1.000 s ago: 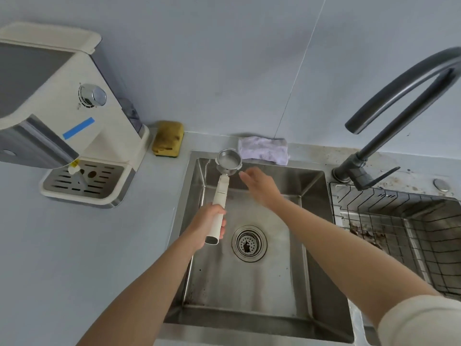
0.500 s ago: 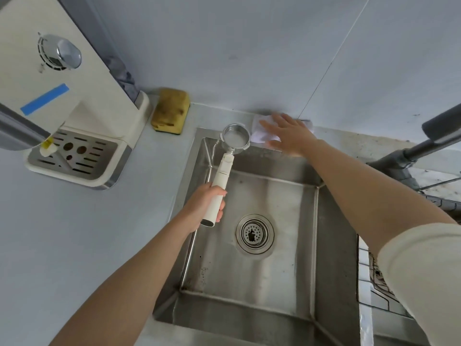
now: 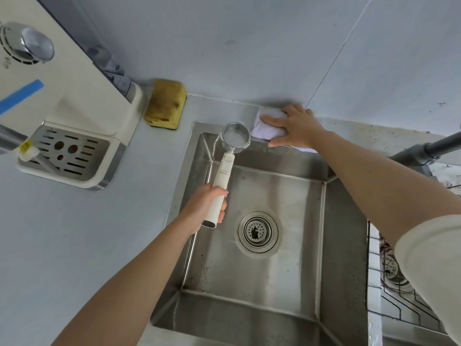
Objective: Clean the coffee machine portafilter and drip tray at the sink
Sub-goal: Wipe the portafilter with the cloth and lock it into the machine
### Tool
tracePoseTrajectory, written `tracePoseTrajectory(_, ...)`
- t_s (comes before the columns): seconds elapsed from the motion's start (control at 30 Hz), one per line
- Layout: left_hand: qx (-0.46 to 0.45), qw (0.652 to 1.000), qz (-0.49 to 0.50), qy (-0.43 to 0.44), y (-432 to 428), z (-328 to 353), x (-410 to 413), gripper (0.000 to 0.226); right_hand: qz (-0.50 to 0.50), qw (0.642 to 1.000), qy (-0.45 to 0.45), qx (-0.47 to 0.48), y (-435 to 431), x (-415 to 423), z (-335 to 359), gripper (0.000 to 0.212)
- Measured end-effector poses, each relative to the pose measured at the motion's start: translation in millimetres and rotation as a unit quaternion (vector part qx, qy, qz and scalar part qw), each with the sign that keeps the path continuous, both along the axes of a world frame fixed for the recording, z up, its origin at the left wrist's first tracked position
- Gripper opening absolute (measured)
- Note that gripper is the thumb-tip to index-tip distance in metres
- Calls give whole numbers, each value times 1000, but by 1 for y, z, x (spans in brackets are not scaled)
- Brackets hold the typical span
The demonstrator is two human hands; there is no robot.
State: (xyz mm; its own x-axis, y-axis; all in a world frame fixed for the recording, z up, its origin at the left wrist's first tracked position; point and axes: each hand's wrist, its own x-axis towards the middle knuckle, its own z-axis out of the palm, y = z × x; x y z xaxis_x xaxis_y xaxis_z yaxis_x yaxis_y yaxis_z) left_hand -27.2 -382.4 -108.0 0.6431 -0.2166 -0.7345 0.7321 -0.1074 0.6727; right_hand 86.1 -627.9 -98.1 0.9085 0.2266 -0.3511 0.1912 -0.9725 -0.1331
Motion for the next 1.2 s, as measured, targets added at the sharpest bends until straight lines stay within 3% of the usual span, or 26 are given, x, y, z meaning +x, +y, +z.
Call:
tracePoseTrajectory(0.17,10,1000,-2,-2,-2,0,-2,10,-32,998,-40,33,5,-7,-4,51)
tracePoseTrajectory(0.3,6,1000,-14,-5,-2,3,-8,13,-126,976,-25,174,9,-19,5,41)
tracePoseTrajectory(0.37,8,1000,-16,-8,-3,7,-11,13,-182,946,-22,267,11,-28,14,32)
tracePoseTrajectory(0.5,4,999,-31,-20,-6,18,-18,16,-294,851,10,436,22,-49,34,11)
tracePoseTrajectory(0.57,-6,999,-37,-21,-7,23,-22,21,-321,815,11,482,27,-60,44,20)
tracePoseTrajectory(0.73,-72,997,-16,18,-11,35,-34,44,-380,725,5,575,39,-89,57,20)
tracePoseTrajectory(0.97,-266,957,47,108,-20,56,-44,54,-361,736,-49,570,70,-126,68,37)
tracePoseTrajectory(1.1,-341,926,50,153,-31,66,-56,58,-339,783,-108,510,87,-134,75,46)
tracePoseTrajectory(1.2,-369,913,46,165,-40,69,-64,60,-294,848,-167,408,95,-147,81,51)
